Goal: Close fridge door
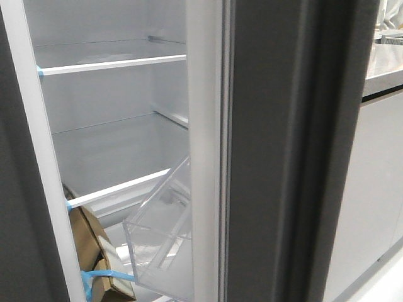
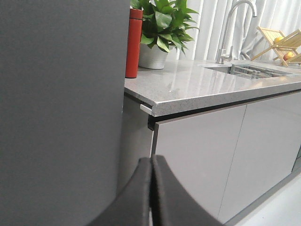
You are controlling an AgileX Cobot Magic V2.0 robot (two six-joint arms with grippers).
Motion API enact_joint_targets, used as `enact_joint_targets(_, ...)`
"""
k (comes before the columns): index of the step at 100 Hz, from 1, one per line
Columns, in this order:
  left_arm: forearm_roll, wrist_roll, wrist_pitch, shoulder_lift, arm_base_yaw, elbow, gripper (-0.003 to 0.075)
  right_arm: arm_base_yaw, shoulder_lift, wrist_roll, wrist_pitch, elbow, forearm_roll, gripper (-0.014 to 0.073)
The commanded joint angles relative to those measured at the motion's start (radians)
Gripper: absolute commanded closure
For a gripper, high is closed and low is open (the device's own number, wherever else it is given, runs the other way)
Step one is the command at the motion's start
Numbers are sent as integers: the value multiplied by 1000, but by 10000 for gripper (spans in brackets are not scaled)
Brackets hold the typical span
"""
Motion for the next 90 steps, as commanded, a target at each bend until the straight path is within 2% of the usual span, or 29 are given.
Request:
enact_joint_targets(1,-2,-4,-77,19,-5,28,741,-5,-12,1,-75,10,-10,670)
enact_joint_targets(42,-2,-4,-77,19,-5,28,741,-5,-1,1,-67,-22,-2,670)
enact_joint_targets(71,-2,-4,-77,19,-5,28,741,-5,154,1,-13,-249,-1,670)
enact_joint_targets(90,-2,-4,-77,19,-5,28,741,-5,319,1,113,-487,7,670)
